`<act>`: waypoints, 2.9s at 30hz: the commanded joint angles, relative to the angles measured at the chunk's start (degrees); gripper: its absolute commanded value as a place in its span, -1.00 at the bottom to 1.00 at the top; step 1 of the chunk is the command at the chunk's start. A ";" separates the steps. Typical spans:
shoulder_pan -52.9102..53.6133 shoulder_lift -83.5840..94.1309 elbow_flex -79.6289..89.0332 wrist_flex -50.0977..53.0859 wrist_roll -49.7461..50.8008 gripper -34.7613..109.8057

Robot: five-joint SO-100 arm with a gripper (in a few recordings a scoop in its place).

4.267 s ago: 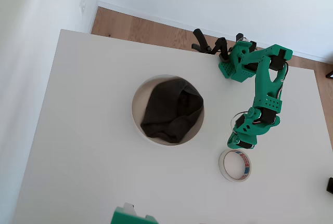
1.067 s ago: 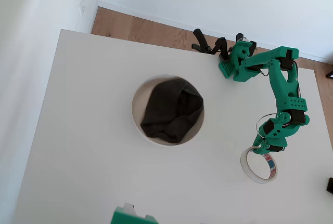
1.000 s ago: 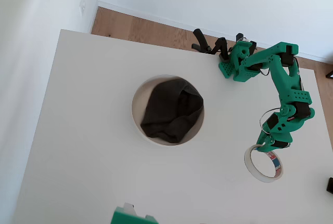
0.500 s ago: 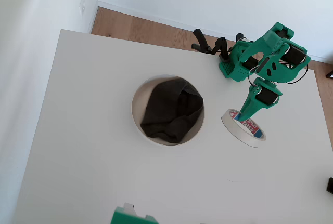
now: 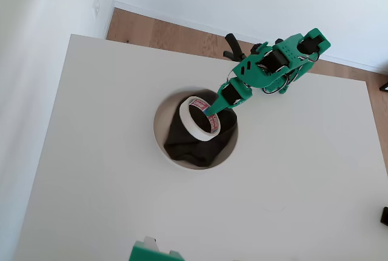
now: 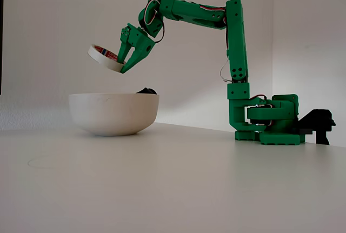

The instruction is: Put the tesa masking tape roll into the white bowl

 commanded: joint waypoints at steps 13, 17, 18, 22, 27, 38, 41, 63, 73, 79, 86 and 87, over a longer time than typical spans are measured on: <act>7.12 -15.21 -3.78 -9.49 -1.32 -0.64; 7.56 -15.73 -3.78 -9.93 -0.44 -0.51; 7.47 -15.47 -3.78 -9.58 -0.44 -0.42; 6.68 -14.15 -3.78 -8.70 0.00 -0.29; 5.98 -13.01 -3.78 -8.09 0.79 -0.27; 4.13 -9.58 -4.13 -10.20 2.11 -0.63; 2.72 -8.09 -10.46 -5.01 3.69 -0.63; -39.37 42.10 2.46 23.64 4.48 -0.63; -45.26 74.18 45.35 15.03 1.23 -0.63; -45.70 84.02 63.63 10.90 0.44 -0.63; -49.48 92.99 73.21 11.25 1.49 -0.64; -49.57 93.96 74.18 11.43 1.41 -0.64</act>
